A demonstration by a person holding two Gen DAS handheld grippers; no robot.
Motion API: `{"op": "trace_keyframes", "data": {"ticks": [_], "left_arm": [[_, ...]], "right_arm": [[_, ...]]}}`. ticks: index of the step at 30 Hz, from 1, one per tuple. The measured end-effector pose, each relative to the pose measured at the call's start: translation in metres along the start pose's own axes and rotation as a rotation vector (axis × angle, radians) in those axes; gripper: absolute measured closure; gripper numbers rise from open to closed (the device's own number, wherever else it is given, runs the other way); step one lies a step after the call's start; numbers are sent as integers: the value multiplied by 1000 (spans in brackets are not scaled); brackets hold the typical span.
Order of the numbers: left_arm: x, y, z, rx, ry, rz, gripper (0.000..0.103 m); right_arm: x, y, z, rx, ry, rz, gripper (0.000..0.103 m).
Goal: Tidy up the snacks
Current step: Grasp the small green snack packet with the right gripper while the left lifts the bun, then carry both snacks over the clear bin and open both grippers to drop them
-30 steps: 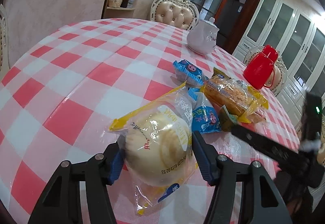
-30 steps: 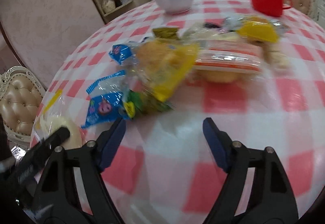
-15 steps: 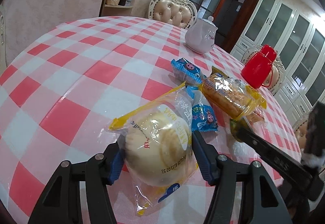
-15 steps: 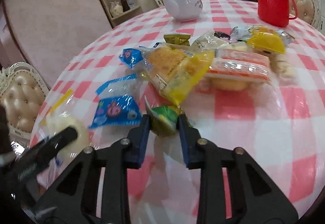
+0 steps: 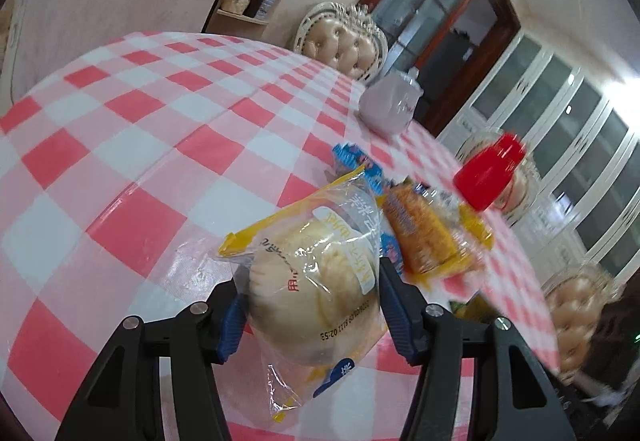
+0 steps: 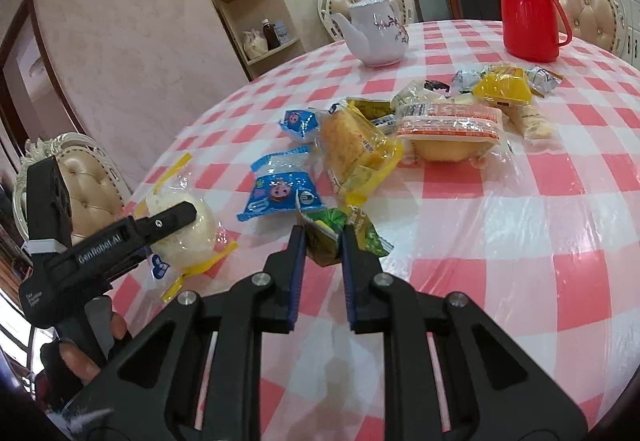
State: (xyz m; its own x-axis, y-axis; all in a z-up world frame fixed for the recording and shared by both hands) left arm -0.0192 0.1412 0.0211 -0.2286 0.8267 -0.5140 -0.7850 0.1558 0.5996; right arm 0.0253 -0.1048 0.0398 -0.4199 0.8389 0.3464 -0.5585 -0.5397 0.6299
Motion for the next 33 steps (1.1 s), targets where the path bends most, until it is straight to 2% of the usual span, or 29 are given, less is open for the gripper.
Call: {"op": "trace_keyframes", "data": {"ticks": [3,8,14,22,33], "left_arm": [[10,11,-1,-23,70,-47,44],[14,22,-6,-34,98,-46,44],[0,54,-15,-92,-5,48,44],[2,79,-29,-71,-114,167,44],[26,115,-38,-72,-151,239,44]], "right_arm": [[0,4,-4,2,-16,24,82],[7,6,-7,1,-17,75,82],[25,3,-16,30,13,134,82],[53,1,-31,59,55,187,82],[92,-8,-46,107,117,266,82]]}}
Point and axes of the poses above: each gripper's, at about its wrist camera, not at the fingertips, and y roughly against the way its jaws point, x to its left, z to its top, the point moved 1 cm from there along -y, roughly the way its jaws point, and after that the axes turned 3 degrees about x, right-handed, at the moved point
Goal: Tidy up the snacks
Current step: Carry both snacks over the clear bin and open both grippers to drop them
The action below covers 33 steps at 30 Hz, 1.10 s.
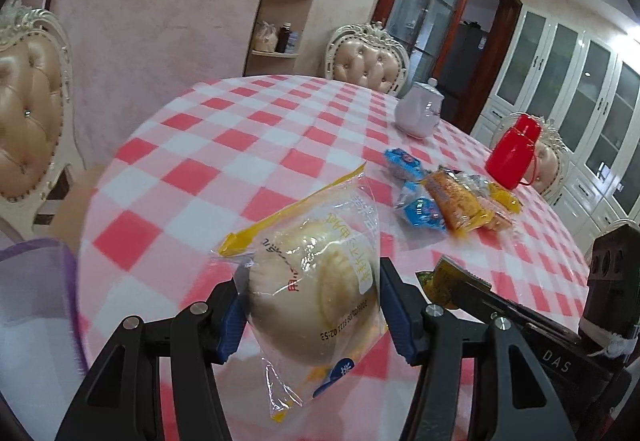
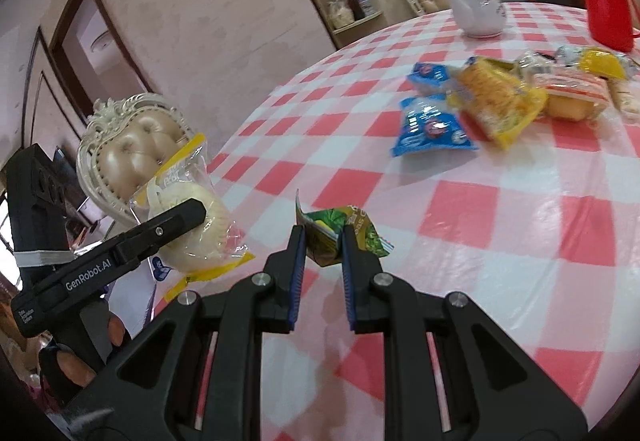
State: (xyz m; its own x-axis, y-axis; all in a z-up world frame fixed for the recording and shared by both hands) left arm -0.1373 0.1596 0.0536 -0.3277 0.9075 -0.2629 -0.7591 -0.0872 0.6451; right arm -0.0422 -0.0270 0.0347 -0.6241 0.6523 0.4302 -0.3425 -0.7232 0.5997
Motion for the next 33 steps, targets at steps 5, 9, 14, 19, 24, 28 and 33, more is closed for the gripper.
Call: {"op": "trace_keyframes", "data": {"ticks": [5,9,14,19,24,28,33], "left_arm": [[32,19,-4,-17,26,58,44],[64,34,-9,-22,68,111,44],[104,50,-17,-29,128,180,44],[139,63,-24,-37,188,242,44],[173,77,-33,-34,239,313,43],[201,87,-44,-26,293,380,43],[219,96,-48,-18,364,647,39]], "right_arm": [[31,-12,-5,28,36,79,82],[62,-25,-12,61,78,149,82],[108,-46,-26,123,152,244,82],[145,-57,-40,159,221,319,82],[176,-67,-54,203,277,394,82],[203,-71,-68,247,344,472,82],[223,-74,-87,339,436,491,64]]}}
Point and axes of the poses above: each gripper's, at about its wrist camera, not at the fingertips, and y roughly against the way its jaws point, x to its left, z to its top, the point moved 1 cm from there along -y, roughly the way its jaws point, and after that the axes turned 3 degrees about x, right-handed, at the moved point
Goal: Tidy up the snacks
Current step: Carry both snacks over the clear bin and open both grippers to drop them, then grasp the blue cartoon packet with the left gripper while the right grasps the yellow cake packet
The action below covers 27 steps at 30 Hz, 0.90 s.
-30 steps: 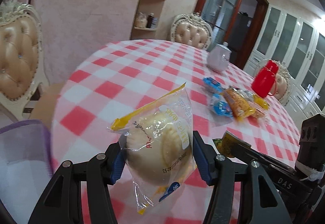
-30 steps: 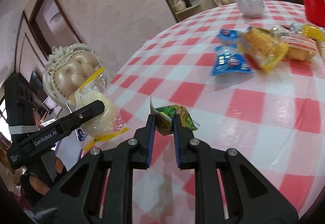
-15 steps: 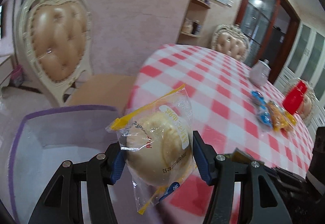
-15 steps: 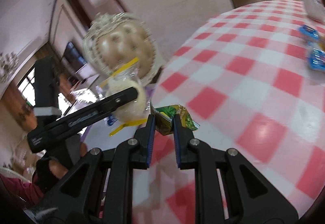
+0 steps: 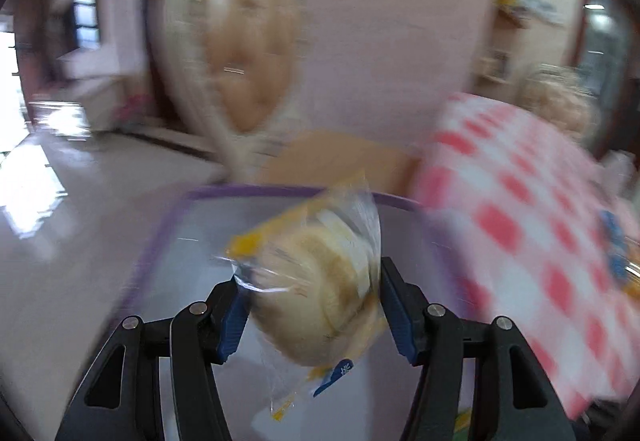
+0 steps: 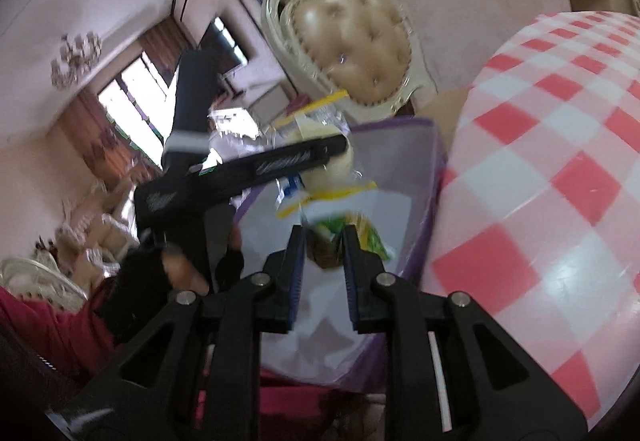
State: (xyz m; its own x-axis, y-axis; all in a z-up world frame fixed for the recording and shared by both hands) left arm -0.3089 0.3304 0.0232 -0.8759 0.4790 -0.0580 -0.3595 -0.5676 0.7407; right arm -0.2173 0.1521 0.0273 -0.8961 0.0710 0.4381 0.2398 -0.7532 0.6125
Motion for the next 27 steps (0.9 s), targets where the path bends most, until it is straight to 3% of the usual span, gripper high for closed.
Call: {"op": "trace_keyframes", "data": {"ticks": [1,2,6,10,15,17,20,22,25,27], "left_arm": [[1,4,2,-19,18,43,36],[-1,9,4,-39,28,56,30],[-36,35,10,-119,-32,-33,20],[-106,53,9,-116,-149,-231,18],[-223,52,-15,12,-268,-504,18],[-273,50,-26,46,-318,-558,18],[-338,39,-38,108,-349,-607,18],[-378,29,-44,154,-338,-632,18],[-422,21,-45,151,-322,-613,18],[-447,19,-47,142,-341,-564,18]], "right_arm": [[-2,2,0,-3,-7,-12,45],[-9,9,-1,-28,-29,-27,39],[-39,48,-2,-130,-103,-69,37],[-84,107,-7,-247,-194,-223,37],[-150,180,-39,-312,-367,-429,36],[-177,218,-63,-336,-441,-550,36],[-206,269,-86,-406,-550,-649,36],[-217,297,-100,-466,-613,-664,36],[-228,333,-117,-557,-687,-688,36],[-228,338,-119,-569,-701,-700,36]]}}
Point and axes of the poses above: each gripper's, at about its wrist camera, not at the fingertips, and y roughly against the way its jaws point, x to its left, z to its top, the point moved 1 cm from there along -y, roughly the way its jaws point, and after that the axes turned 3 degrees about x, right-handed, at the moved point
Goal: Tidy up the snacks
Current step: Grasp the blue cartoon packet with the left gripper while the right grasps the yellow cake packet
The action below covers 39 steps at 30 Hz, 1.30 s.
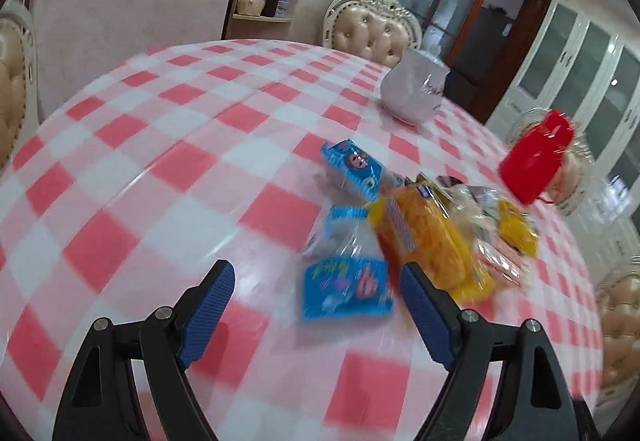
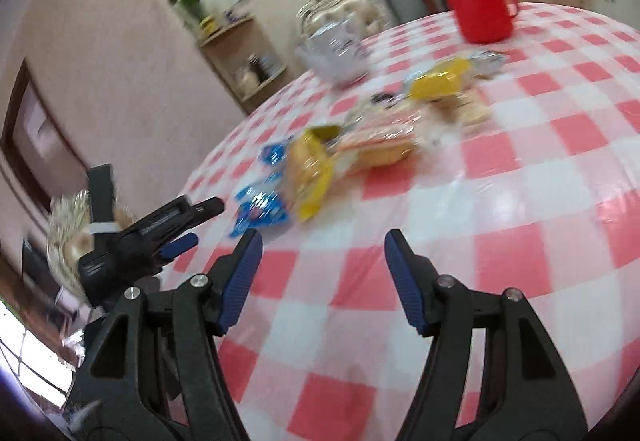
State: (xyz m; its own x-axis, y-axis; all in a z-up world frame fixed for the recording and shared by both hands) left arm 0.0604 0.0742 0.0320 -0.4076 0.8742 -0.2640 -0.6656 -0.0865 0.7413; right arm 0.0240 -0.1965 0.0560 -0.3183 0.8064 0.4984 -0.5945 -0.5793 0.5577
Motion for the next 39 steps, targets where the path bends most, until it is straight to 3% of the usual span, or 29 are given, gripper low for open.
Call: {"op": "trace_keyframes", "data": {"ticks": [5,8,10,12,19,24,29,31,36,38,39], "left_arm": [[-17,-37,8,57,-37,88,18],[-21,-59,1,110,-125,124,18],[-23,-55,-1,92,-186,97,35],[-19,-50,-3,79,-221,86,45],[21,-40,19,67,-64,30,49],[41,-33,35,34,21,10,50],[50,-45,40,69,70,-13,50],[52,-48,40,84,69,-20,50],[49,-50,39,97,64,-28,50],[49,-52,38,112,64,-28,49],[49,-53,38,116,66,-31,48]], "right_arm": [[11,1,-5,3,35,16,36],[12,-5,-9,12,65,17,35],[12,-11,-14,8,83,4,35],[16,-14,-15,-12,115,-21,35],[55,-50,4,-63,330,-192,32],[90,-116,29,11,475,-264,31],[115,-177,48,120,568,-266,28],[116,-204,51,202,618,-332,28],[99,-234,45,319,617,-378,28],[93,-229,34,306,631,-356,36],[91,-224,33,306,613,-357,49]]}}
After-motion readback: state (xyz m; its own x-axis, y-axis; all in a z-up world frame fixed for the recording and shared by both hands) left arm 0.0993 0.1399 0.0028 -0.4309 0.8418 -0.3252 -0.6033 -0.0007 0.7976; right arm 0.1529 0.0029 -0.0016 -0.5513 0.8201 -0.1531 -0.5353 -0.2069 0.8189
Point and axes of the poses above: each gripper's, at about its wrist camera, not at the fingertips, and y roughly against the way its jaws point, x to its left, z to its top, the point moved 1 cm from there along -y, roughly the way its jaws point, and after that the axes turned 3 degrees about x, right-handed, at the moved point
